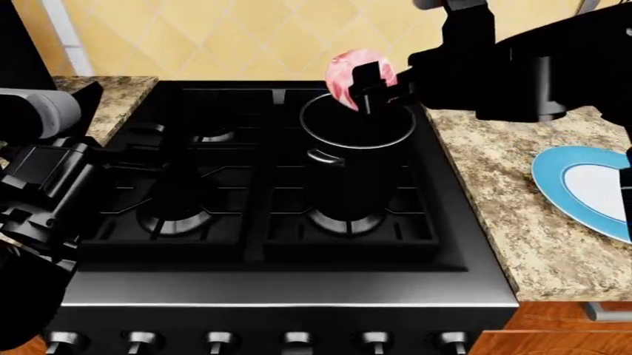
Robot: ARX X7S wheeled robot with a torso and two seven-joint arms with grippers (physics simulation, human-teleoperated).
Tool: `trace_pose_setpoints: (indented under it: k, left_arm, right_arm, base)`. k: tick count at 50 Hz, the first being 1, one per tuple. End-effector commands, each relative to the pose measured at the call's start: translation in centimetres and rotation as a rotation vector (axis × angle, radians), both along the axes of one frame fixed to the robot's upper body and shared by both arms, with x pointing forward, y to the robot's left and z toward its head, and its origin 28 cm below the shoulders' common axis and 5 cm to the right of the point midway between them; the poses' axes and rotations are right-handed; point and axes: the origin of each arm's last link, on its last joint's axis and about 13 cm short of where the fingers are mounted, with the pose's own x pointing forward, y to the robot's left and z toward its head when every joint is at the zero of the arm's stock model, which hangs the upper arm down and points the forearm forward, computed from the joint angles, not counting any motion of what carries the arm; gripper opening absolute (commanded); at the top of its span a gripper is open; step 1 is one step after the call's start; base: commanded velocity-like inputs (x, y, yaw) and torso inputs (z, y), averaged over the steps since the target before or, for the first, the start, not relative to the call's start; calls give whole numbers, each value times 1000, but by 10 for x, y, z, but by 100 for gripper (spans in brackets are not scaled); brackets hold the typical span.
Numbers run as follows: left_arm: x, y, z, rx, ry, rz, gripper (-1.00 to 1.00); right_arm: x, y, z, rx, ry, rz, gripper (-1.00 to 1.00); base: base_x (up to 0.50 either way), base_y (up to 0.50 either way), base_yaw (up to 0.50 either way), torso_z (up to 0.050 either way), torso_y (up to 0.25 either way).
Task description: Frozen meat rests on a plate on the counter. Retrieve the meat and place it in a pot on a burner. Then turn the burner on.
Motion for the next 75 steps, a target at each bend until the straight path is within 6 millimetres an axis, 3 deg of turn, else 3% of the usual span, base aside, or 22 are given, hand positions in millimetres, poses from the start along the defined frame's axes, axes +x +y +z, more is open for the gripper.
trace_pose_setpoints:
  k: [1,22,66,67,75]
  left_arm:
    - [2,3,-2,-8,1,7,100]
    - [1,2,-5,-10,8,12,100]
    - [1,4,-8,-19,18,24,100]
    - [0,4,-8,-19,18,24,100]
    - [-1,4,-8,-20,17,25,100]
  right_arm:
    - [3,1,3,-21,20,7,-100]
    - [2,-1,-6,-43,70,6,-100]
    - [19,0,-12,-63,59,-8,-100]
    - [20,-1,-11,-67,43,-20,100]
    - [23,-3,-7,-90,-8,-57,100]
  base:
    - [0,0,0,0,0]
    - [0,0,0,0,0]
    - [0,0,0,0,0]
    - [0,0,0,0,0]
    - [0,0,0,0,0]
